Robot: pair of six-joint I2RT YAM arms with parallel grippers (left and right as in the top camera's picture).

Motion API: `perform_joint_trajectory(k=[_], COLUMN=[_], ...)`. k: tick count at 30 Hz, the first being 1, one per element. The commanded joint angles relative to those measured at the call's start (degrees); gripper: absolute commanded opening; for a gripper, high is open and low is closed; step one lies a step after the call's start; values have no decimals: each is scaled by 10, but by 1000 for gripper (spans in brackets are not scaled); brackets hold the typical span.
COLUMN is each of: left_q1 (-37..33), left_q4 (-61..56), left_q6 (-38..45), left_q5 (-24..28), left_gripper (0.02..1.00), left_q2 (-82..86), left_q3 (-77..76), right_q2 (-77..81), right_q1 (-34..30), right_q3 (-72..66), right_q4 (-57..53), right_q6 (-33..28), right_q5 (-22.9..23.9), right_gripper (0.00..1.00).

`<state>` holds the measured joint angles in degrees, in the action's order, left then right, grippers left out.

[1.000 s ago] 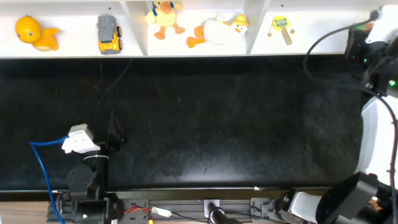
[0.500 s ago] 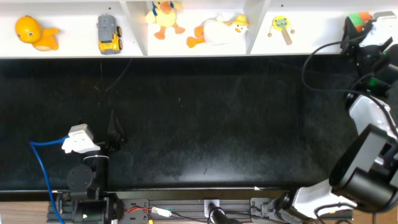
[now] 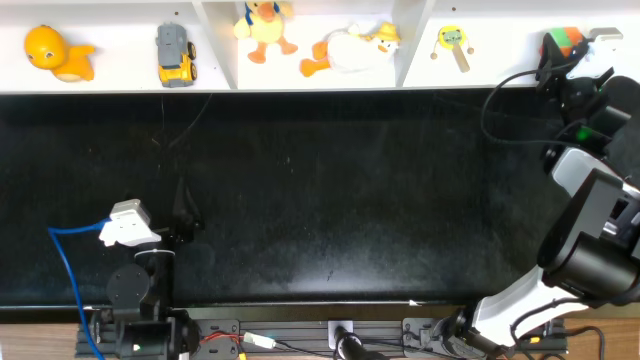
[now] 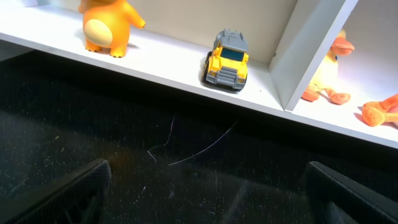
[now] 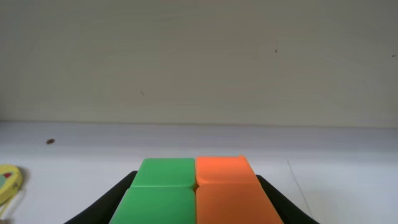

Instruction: Store Toys

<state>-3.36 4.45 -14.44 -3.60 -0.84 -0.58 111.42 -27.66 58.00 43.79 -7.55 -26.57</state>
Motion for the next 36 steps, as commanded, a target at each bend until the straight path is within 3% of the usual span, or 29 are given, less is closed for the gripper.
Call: perform_joint_trajectory(k=[1,8,12,13,14,15,16,23,28,36], left_q1=[4,4,4,4,4,4,4,4,4,4], left_q4=[1,1,1,1,1,1,1,1,1,1], left_q6=[13,13,13,13,13,13,13,13,13,13], left_q5=[5,5,5,5,5,5,5,5,5,5], left_gripper=[998,998,998,998,996,998,998,998,998,998], left_q2=[7,7,7,7,7,7,7,7,7,7], left_q3=[1,1,1,1,1,1,1,1,1,1], right_q2=[37,53,53,53,53,52,50,-21,-142,-333], right_q1=[3,3,3,3,3,3,3,3,3,5], right_q3=[4,5,5,5,5,5,5,5,8,17], right_q4=[20,31,12,9,7,5,3,-101,-304,-579], right_q6=[-2,-2,-2,-2,-1,-1,3,24,24,-16], right_q5=[9,11,11,11,11,11,11,23,67,66], right_gripper=[45,47,233,323,562,888,998,996,998,996])
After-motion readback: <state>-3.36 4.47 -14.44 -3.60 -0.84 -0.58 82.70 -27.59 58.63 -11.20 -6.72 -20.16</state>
